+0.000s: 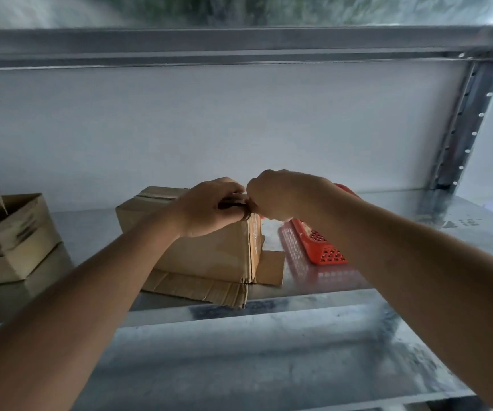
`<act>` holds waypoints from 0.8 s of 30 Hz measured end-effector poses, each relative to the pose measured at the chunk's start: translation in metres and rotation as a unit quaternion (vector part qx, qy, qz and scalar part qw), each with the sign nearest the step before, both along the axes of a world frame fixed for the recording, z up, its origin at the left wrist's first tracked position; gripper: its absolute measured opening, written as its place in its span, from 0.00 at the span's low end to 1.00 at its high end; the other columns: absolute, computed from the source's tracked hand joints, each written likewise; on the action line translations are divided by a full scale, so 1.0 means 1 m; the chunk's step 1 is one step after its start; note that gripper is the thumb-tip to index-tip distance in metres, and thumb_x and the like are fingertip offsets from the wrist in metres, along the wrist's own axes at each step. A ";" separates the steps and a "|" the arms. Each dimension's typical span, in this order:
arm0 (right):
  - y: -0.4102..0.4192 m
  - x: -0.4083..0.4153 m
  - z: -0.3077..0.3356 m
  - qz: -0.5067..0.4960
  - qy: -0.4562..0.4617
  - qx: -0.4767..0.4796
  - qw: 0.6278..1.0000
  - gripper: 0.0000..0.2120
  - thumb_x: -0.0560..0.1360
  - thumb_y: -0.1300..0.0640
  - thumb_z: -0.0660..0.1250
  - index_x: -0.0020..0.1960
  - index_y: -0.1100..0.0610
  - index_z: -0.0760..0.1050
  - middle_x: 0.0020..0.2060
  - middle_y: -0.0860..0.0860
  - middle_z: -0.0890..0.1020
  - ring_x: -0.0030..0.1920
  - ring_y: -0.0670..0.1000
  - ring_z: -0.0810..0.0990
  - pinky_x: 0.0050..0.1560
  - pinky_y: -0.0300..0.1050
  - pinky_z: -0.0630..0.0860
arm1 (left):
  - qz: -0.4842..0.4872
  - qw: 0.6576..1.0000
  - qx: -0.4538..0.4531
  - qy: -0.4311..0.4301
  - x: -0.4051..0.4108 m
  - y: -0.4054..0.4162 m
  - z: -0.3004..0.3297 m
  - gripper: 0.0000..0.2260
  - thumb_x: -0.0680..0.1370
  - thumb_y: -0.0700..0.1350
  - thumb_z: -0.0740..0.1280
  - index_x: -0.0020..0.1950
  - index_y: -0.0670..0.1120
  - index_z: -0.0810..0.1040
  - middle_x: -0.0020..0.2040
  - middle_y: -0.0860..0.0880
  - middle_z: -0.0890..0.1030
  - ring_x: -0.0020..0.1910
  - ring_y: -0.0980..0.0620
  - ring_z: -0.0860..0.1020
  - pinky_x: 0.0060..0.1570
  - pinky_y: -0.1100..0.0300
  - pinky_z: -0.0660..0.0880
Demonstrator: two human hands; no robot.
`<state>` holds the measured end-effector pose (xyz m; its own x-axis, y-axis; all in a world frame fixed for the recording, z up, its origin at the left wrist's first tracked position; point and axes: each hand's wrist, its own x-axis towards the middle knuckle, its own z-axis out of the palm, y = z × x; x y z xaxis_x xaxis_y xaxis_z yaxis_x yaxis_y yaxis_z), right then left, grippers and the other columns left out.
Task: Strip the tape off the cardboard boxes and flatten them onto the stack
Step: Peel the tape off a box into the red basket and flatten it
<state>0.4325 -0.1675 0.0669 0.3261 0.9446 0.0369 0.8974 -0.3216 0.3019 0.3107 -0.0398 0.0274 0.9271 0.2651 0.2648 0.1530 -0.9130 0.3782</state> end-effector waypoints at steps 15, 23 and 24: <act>0.005 0.025 0.012 0.141 0.034 -0.037 0.989 0.11 0.81 0.53 0.63 0.43 0.57 0.78 0.37 0.53 0.79 0.35 0.50 0.75 0.35 0.44 0.70 | -0.013 0.999 -0.027 0.028 0.000 0.006 0.005 0.19 0.70 0.70 0.71 0.57 0.65 0.76 0.53 0.62 0.79 0.51 0.60 0.77 0.48 0.59 0.71; 0.013 0.040 0.016 0.146 0.117 -0.030 0.982 0.11 0.78 0.53 0.66 0.36 0.46 0.76 0.37 0.48 0.85 0.41 0.49 0.84 0.43 0.49 0.83 | -0.002 0.999 -0.040 0.009 0.003 0.008 0.005 0.25 0.69 0.69 0.76 0.60 0.57 0.81 0.54 0.59 0.82 0.53 0.56 0.80 0.57 0.48 0.78; 0.013 0.040 0.015 0.146 0.128 -0.028 0.981 0.11 0.78 0.52 0.66 0.36 0.46 0.77 0.36 0.47 0.85 0.41 0.48 0.85 0.44 0.48 0.83 | -0.002 0.999 -0.043 0.009 0.003 0.008 0.006 0.27 0.68 0.70 0.75 0.61 0.57 0.81 0.55 0.59 0.83 0.54 0.56 0.80 0.58 0.47 0.78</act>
